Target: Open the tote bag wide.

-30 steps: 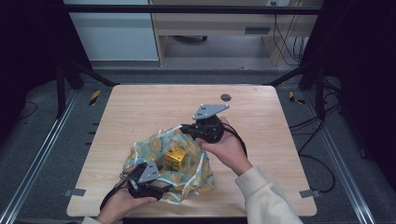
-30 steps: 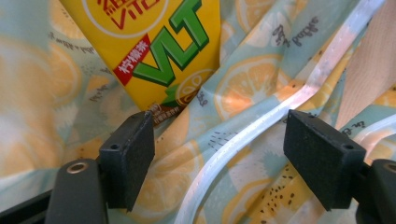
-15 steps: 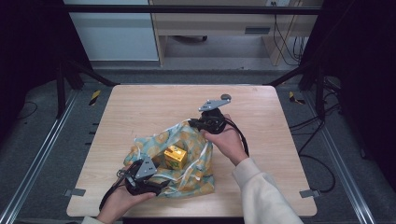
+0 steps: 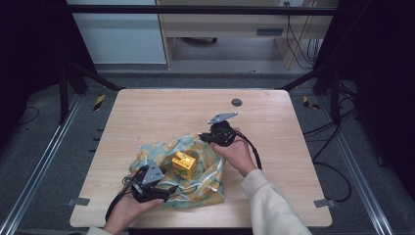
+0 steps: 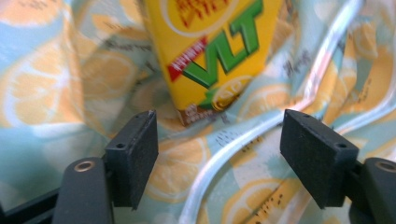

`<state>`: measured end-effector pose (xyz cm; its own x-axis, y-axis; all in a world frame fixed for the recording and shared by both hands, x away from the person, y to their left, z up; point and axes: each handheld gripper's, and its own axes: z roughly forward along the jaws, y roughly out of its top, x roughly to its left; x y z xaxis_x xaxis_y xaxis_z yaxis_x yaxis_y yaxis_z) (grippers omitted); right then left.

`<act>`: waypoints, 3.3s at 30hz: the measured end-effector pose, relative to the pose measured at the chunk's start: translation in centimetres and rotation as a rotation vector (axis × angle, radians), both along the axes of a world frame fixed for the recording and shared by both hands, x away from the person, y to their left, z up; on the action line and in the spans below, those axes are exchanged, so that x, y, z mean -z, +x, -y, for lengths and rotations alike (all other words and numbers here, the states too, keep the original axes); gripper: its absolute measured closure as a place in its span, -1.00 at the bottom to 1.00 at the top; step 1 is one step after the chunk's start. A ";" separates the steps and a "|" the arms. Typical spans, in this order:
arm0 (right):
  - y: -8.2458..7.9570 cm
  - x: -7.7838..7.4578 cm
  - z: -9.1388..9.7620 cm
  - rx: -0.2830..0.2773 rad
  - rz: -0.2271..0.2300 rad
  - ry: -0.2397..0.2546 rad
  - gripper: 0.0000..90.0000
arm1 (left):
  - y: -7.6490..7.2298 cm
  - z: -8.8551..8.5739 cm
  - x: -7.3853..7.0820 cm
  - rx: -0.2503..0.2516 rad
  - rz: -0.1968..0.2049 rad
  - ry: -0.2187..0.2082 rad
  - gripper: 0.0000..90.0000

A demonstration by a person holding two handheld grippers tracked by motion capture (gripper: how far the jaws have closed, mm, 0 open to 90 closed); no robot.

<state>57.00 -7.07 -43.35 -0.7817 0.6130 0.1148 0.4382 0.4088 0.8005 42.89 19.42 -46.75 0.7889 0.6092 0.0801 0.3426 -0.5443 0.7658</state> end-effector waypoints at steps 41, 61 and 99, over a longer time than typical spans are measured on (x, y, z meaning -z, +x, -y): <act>2.4 4.0 2.1 0.125 -0.037 -0.172 0.98 | 0.6 0.2 2.2 -0.024 -0.069 0.155 -0.33; 2.8 4.0 4.2 0.194 -0.034 -0.165 0.98 | 0.4 0.4 2.4 -0.028 -0.061 0.181 -0.32; -8.7 1.3 4.8 0.067 0.036 -0.201 -0.01 | 4.5 -2.8 0.4 -0.235 0.028 0.116 0.09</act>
